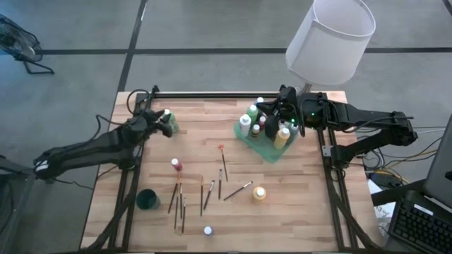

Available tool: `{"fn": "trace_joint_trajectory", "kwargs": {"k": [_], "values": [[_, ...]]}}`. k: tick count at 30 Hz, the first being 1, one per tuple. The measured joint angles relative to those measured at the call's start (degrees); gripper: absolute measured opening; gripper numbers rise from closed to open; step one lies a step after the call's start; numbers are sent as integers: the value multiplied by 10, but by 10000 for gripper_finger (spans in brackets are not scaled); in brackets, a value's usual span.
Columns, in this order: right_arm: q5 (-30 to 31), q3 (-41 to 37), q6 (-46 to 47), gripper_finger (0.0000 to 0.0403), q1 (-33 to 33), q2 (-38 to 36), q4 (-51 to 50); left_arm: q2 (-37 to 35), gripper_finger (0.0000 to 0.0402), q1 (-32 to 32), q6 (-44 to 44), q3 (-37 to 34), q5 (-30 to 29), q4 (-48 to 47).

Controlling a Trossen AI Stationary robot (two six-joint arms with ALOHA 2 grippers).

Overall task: Pick & Place Paint Supplies
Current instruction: Put the big green paint bottle into the green bin

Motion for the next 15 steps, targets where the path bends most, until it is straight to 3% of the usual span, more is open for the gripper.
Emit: {"fn": "trace_joint_trajectory", "kwargs": {"k": [11, 15], "values": [[0, 0, 0, 8, 0, 0, 0, 2, 168, 0, 67, -54, -3, 116], [0, 0, 0, 8, 0, 0, 0, 2, 168, 0, 72, -57, -11, 116]]}}
